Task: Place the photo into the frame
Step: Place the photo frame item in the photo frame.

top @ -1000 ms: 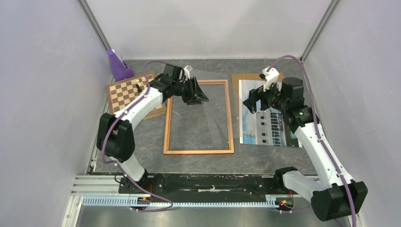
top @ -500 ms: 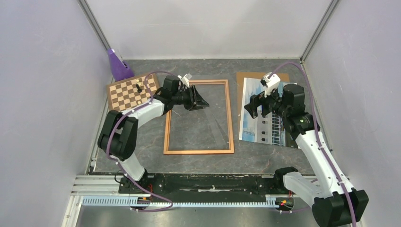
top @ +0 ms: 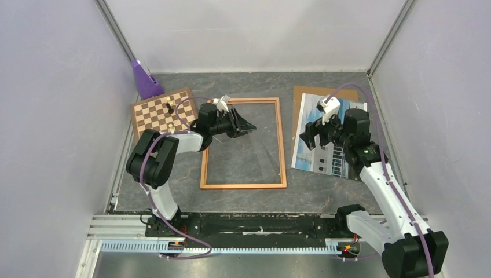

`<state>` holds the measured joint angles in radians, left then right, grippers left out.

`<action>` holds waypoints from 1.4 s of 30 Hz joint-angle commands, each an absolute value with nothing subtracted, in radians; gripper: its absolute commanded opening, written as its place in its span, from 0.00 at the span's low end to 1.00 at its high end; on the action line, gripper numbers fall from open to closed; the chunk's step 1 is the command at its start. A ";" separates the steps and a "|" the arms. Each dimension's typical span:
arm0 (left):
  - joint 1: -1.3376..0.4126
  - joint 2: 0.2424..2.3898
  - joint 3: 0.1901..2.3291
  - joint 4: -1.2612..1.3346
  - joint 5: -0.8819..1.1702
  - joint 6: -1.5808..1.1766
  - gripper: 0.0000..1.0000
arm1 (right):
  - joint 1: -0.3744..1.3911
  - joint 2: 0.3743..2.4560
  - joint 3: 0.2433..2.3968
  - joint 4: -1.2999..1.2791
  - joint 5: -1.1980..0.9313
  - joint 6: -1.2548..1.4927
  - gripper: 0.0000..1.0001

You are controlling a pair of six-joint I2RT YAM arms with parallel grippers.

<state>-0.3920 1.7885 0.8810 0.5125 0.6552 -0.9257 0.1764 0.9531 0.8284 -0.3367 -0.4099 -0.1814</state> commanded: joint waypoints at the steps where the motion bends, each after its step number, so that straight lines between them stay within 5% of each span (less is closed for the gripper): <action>1: -0.374 1.823 0.832 0.742 0.616 -0.997 0.43 | 0.173 0.956 0.727 -0.234 -0.414 -0.244 0.86; 13: -0.331 1.867 0.792 0.821 0.605 -1.055 0.02 | 0.173 0.988 0.503 -0.009 -0.394 -0.320 0.84; 22: -0.269 1.818 0.823 0.653 0.689 -1.020 0.02 | 0.173 0.985 0.515 -0.008 -0.354 -0.340 0.83; 42: -0.123 1.706 1.168 -0.411 0.801 -0.595 0.02 | 0.173 0.985 0.528 -0.049 -0.365 -0.322 0.83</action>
<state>-0.1585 1.7363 1.1004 -0.1616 0.7662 -0.7494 0.1764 0.9977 0.4999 -0.0624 -0.3649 -0.3237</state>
